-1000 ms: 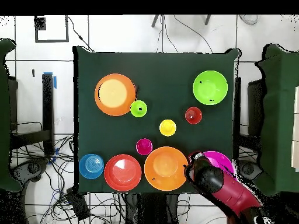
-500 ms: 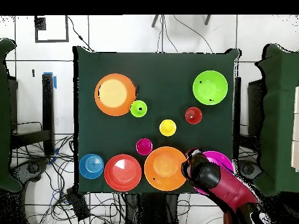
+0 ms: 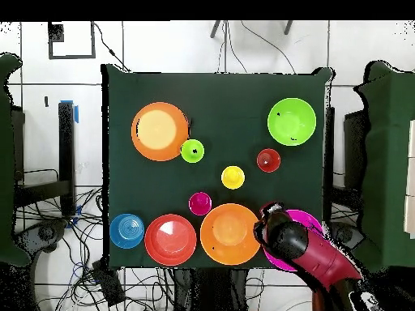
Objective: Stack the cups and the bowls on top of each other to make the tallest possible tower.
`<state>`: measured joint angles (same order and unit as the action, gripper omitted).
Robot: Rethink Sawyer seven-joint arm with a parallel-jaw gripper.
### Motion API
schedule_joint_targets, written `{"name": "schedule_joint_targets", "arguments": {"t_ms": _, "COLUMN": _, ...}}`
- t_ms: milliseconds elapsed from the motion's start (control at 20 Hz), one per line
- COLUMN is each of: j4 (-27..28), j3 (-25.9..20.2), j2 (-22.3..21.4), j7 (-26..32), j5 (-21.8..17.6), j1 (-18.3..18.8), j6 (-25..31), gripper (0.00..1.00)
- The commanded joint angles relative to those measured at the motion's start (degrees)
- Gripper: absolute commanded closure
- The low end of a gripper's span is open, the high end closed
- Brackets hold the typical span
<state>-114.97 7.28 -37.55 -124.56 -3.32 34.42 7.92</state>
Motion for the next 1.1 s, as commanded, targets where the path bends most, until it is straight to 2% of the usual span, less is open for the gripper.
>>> {"name": "schedule_joint_targets", "arguments": {"t_ms": 50, "j4": 4.72, "j3": -6.51, "j2": 7.24, "j7": -4.86, "j5": 0.93, "j1": -0.3, "j6": -0.32, "gripper": 0.0}}
{"name": "schedule_joint_targets", "arguments": {"t_ms": 250, "j4": 5.3, "j3": -7.31, "j2": 8.68, "j7": -4.67, "j5": 0.37, "j1": 0.38, "j6": -1.72, "gripper": 0.0}}
{"name": "schedule_joint_targets", "arguments": {"t_ms": 400, "j4": 4.82, "j3": -7.01, "j2": 7.98, "j7": -4.93, "j5": 0.22, "j1": -0.25, "j6": -1.65, "gripper": 0.0}}
{"name": "schedule_joint_targets", "arguments": {"t_ms": 600, "j4": 6.41, "j3": -6.96, "j2": 10.25, "j7": -4.51, "j5": -0.18, "j1": -0.07, "j6": -2.68, "gripper": 0.0}}
{"name": "schedule_joint_targets", "arguments": {"t_ms": 1100, "j4": 7.68, "j3": -7.35, "j2": 10.98, "j7": -2.64, "j5": -1.74, "j1": 0.69, "j6": -2.56, "gripper": 0.0}}
